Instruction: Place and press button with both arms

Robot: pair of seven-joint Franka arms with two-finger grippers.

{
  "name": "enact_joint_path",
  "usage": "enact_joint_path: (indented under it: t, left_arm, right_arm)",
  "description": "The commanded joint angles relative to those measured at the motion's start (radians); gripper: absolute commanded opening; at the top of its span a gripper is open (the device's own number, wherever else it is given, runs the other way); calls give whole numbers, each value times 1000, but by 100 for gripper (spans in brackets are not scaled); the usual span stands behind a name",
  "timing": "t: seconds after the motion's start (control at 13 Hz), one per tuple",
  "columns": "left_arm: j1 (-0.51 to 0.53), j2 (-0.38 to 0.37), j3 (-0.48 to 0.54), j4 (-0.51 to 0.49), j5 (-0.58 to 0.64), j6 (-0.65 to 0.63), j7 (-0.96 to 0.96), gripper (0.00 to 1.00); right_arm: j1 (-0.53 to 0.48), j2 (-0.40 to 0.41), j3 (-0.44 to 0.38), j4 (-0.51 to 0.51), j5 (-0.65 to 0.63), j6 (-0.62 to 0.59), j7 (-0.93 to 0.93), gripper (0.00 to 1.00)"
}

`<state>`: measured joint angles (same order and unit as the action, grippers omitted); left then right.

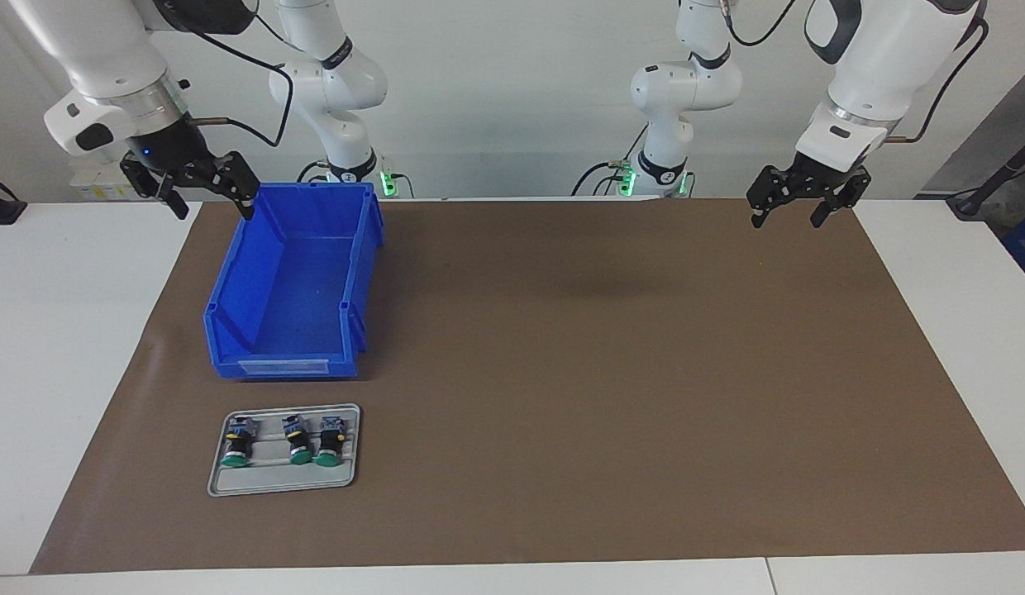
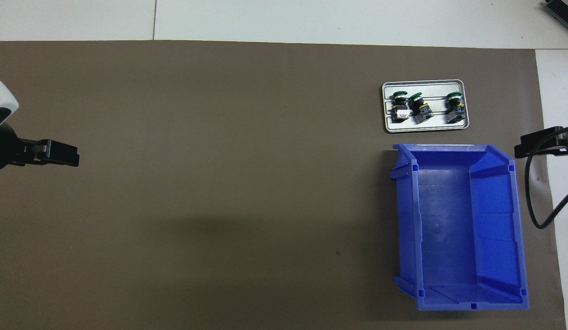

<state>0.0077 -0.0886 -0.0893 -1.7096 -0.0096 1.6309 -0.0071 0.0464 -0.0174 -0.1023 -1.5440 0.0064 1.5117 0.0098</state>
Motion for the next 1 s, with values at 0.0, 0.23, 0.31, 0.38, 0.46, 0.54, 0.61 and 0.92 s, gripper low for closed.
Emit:
enact_joint_path:
  t: [0.0,0.23,0.31,0.38,0.46,0.54,0.61,0.92]
  left_arm:
    - [9,-11,-6,-12,4,-2,-1,100]
    - [9,-11,-6,-12,4,-2,-1,100]
    - [9,-11,-6,-12,4,-2,-1,100]
    - [9,-11,-6,-12,4,-2,-1,100]
    - [9,-11,-6,-12,4,-2,-1,100]
    - [9,-11,-6,-12,4,-2,-1,100]
    - [9,-11,-6,-12,4,-2,-1,100]
    - [9,-11,-6,-12,4,-2,-1,100]
  right_arm:
    - [-5,-24,4,-25,7,2,-4,100]
    - [-5,-26,3,-27,7,4,-1,100]
    - [-5,-26,3,-31,4,11,-2,100]
    - [-5,-26,4,-34,-3,16,-8,100]
    - [-5,-22,4,-35,-12,43,-20,100]
    - [-8,-9,4,-35,-12,79,-37,100]
    - [-8,19,6,-35,-12,131,-54,100]
    - [-3,213,12,-2,7,336,-120,100]
